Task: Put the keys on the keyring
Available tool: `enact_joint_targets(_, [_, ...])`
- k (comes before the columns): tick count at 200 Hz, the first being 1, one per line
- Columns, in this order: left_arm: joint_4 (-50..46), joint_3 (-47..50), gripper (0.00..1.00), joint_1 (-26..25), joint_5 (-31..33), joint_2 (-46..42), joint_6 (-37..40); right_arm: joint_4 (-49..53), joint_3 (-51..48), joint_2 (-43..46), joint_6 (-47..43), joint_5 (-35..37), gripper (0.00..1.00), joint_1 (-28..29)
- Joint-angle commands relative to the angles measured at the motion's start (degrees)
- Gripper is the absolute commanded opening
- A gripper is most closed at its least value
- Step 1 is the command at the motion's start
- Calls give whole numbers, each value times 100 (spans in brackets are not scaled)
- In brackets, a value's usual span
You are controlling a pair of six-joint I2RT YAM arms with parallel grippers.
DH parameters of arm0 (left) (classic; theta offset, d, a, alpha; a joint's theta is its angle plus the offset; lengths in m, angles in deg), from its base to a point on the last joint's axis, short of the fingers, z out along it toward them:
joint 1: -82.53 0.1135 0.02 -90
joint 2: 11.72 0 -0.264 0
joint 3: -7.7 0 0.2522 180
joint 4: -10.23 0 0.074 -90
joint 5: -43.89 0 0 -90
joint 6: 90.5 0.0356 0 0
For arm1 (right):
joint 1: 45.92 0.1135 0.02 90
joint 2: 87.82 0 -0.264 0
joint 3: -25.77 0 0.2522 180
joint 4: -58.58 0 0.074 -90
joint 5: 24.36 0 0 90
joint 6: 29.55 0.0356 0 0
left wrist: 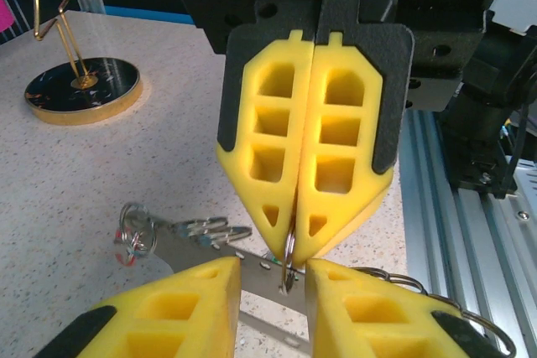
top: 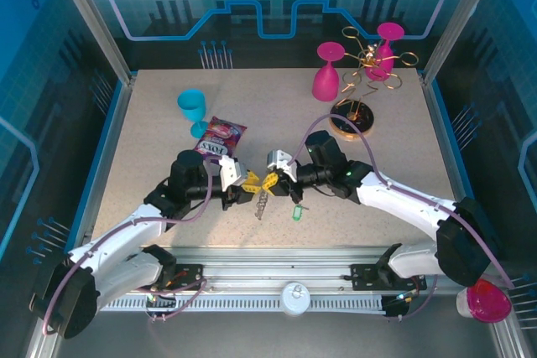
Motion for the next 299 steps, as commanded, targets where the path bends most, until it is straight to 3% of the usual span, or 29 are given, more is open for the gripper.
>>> enact_joint_targets(1, [145,72,26,-44,-365,31,-7,-202,55,148,-110,-115,0,91])
enact_joint_targets(113, [-595,4,20,-62,35,-154,592,-82,-37,330,-194,44,0,177])
enact_joint_targets(202, [-388,13,21,-59,-289,-121,482,-163,109,57,-207,-2,0,336])
enact_joint_targets(264, [-366,31,15,-62,-368,-161,510,-96,161,-98,-193,-121,0,417])
enact_joint_targets(299, [-358,36,18,-65,-432,-197,531,-29,163,-179,-283,32,0,458])
